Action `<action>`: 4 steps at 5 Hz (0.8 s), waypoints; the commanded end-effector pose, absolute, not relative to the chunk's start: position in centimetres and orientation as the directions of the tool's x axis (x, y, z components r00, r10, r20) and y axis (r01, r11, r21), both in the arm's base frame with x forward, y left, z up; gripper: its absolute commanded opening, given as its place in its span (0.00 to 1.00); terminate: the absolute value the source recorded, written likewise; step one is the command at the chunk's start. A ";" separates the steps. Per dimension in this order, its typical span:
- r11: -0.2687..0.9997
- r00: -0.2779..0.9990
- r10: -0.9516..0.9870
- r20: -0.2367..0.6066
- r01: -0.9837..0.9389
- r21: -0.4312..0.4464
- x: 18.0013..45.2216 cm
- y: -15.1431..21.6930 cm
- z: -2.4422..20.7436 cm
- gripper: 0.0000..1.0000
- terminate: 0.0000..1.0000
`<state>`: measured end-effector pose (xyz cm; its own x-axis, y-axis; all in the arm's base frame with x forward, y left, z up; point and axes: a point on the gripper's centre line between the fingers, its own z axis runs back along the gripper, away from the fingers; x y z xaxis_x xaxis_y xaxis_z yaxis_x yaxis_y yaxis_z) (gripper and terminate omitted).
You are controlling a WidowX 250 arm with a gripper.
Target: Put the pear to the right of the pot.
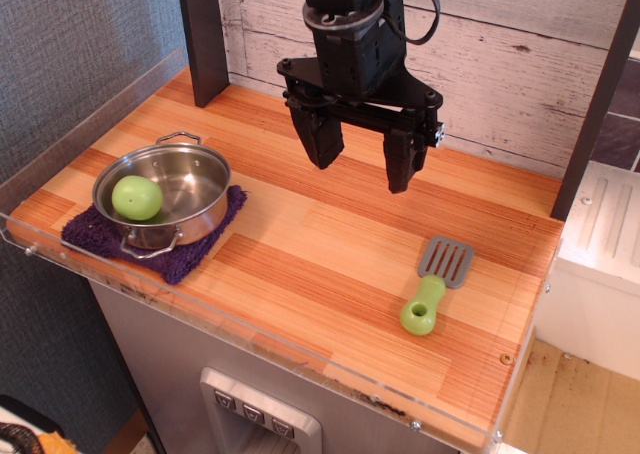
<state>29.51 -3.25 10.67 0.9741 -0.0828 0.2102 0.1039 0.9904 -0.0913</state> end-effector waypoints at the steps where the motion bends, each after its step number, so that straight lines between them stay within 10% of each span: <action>1: 0.990 0.974 -0.083 0.210 0.104 -0.091 29.5 -3.3 10.7 1.00 0.00; 4: 0.969 0.946 -0.165 0.278 0.209 -0.134 25.5 4.4 15.3 1.00 0.00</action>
